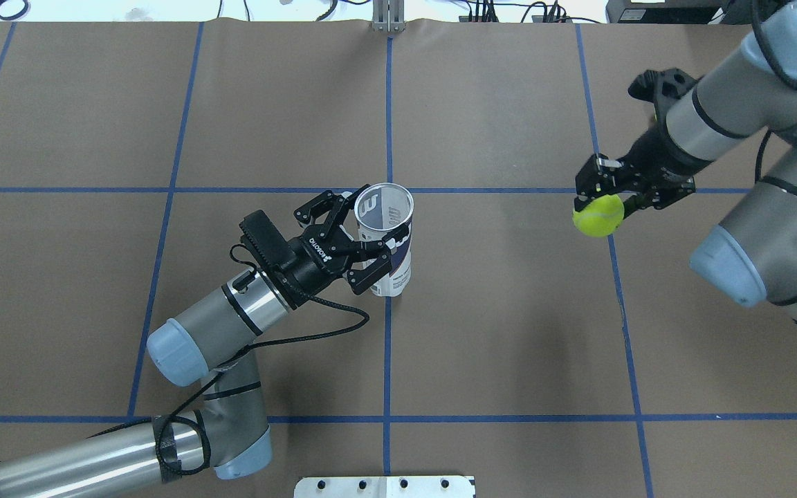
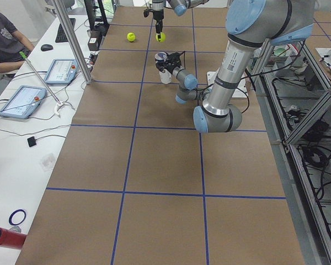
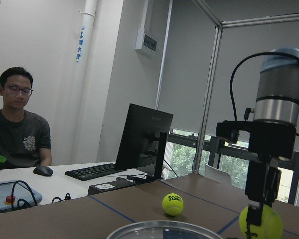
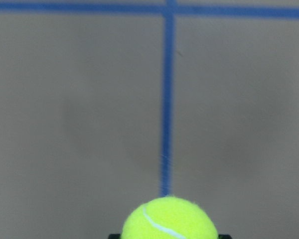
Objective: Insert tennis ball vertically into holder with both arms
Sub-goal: 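Carry the ball with the right gripper above the can's opening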
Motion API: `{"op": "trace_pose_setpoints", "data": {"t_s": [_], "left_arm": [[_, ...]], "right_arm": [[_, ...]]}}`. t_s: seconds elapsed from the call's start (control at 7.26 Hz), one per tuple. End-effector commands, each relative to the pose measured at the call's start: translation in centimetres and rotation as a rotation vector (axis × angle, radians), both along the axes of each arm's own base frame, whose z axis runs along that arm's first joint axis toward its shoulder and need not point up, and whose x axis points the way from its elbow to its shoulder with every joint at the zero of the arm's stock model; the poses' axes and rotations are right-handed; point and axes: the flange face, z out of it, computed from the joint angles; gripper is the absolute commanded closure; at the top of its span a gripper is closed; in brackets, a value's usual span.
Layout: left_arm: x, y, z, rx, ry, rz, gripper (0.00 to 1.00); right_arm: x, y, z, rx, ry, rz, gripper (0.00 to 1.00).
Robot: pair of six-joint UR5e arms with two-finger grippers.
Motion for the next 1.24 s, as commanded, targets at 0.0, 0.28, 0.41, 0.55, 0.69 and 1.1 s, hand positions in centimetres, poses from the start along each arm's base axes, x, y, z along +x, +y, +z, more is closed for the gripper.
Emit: {"op": "trace_pose_setpoints", "data": {"t_s": [0.0,0.28,0.41,0.55,0.69,1.1], "left_arm": [[0.3,0.0,0.2,0.0,-0.009,-0.003,0.65],[0.8,-0.1,-0.7,0.012,-0.01,-0.01,0.65],[0.9,0.0,-0.7,0.012,-0.01,-0.009,0.65],[1.0,-0.1,-0.9,0.013,-0.013,-0.011,0.64],[1.7,0.4,-0.4,0.022,-0.035,-0.012,0.64],[1.9,0.5,-1.0,0.026,-0.03,-0.012,0.62]], "right_arm": [[0.0,-0.7,-10.4,-0.075,-0.085,0.089,1.0],[-1.5,0.3,-17.4,-0.147,-0.154,0.136,1.0],[-2.8,1.0,-18.5,-0.148,-0.159,0.124,1.0],[-3.6,1.2,-18.9,-0.147,-0.159,0.115,1.0],[-5.7,1.9,-20.1,-0.162,-0.156,0.119,1.0],[-9.8,4.3,-20.7,-0.157,-0.132,0.135,1.0]]}}
